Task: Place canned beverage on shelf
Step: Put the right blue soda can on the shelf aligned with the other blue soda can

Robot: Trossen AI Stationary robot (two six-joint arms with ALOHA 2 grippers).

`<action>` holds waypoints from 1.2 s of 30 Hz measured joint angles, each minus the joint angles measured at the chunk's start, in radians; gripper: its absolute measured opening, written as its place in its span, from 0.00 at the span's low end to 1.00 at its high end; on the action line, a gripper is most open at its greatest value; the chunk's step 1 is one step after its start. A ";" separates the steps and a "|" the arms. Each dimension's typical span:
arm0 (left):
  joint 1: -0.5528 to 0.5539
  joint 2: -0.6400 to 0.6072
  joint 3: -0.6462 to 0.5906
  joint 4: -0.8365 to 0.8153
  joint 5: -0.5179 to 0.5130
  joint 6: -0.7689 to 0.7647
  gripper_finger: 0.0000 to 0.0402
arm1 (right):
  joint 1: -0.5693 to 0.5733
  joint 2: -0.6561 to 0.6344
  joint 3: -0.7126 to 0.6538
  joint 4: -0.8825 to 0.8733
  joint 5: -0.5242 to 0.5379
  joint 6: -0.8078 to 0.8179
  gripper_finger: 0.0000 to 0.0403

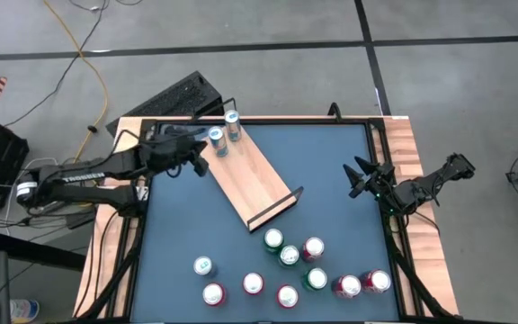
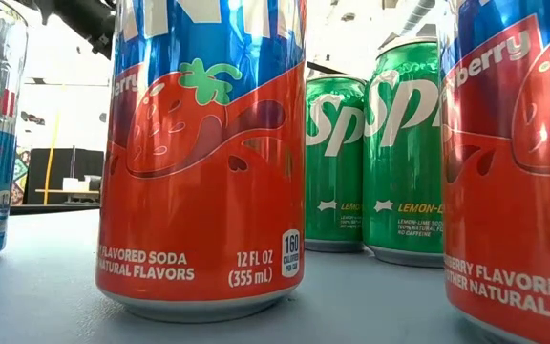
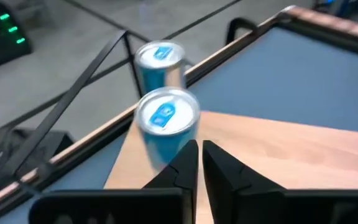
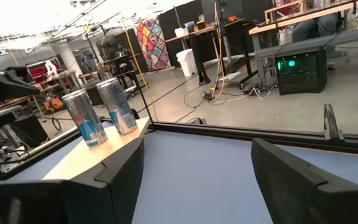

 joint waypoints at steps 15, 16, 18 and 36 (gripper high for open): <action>0.034 0.064 -0.144 0.204 -0.031 -0.076 0.00 | 0.000 0.000 0.000 0.000 -0.001 0.001 0.70; 0.039 0.065 -0.149 0.218 -0.025 -0.077 0.00 | 0.000 0.000 0.000 0.000 -0.001 0.001 0.70; 0.047 0.064 -0.149 0.234 -0.020 -0.077 0.00 | 0.000 0.000 0.000 0.000 -0.001 0.001 0.70; 0.183 0.081 -0.150 0.325 0.093 -0.068 0.00 | 0.000 0.000 0.000 -0.004 0.007 -0.007 0.70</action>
